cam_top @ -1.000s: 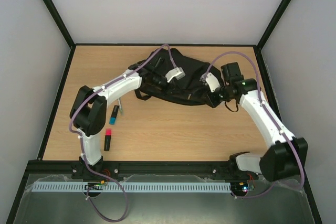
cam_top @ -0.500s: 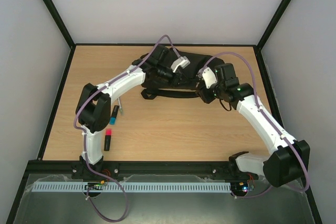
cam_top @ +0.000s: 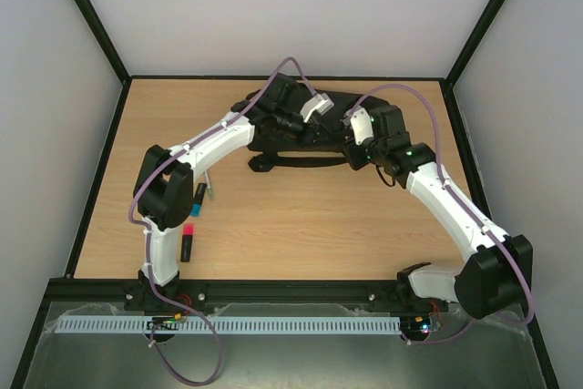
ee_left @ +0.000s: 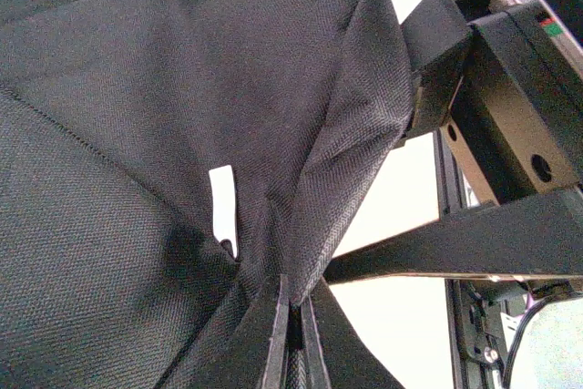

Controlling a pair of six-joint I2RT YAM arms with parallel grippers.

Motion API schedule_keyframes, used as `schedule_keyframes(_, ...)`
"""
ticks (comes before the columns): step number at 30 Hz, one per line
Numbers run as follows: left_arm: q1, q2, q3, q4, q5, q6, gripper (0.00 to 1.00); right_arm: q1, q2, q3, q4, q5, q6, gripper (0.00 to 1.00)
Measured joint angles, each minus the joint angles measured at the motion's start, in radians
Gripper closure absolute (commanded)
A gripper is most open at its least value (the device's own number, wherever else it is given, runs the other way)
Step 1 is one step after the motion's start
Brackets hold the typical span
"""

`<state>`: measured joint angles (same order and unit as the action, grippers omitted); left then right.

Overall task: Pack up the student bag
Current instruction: Zip the student bag at the center of the board.

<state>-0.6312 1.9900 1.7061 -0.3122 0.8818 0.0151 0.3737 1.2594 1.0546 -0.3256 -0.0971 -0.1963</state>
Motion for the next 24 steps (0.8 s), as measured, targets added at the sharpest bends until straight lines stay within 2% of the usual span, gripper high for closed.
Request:
schedule_keyframes(12, -0.003, 0.000, 0.000, -0.008, -0.010, 0.026, 0.98, 0.000, 0.023, -0.016, 0.054, 0.060, 0.010, 0.83)
schedule_keyframes(17, -0.003, 0.000, 0.000, -0.015, -0.011, 0.039, 0.98, 0.000, 0.019, -0.016, 0.039, 0.074, -0.015, 0.89)
schedule_keyframes(21, -0.005, 0.000, 0.000, -0.022, -0.011, 0.052, 0.98, 0.000, 0.009, -0.016, 0.012, 0.075, -0.028, 0.98)
schedule_keyframes(24, -0.008, 0.000, 0.000, -0.029, -0.011, 0.061, 0.97, 0.005, -0.002, -0.020, -0.006, 0.068, -0.034, 0.99)
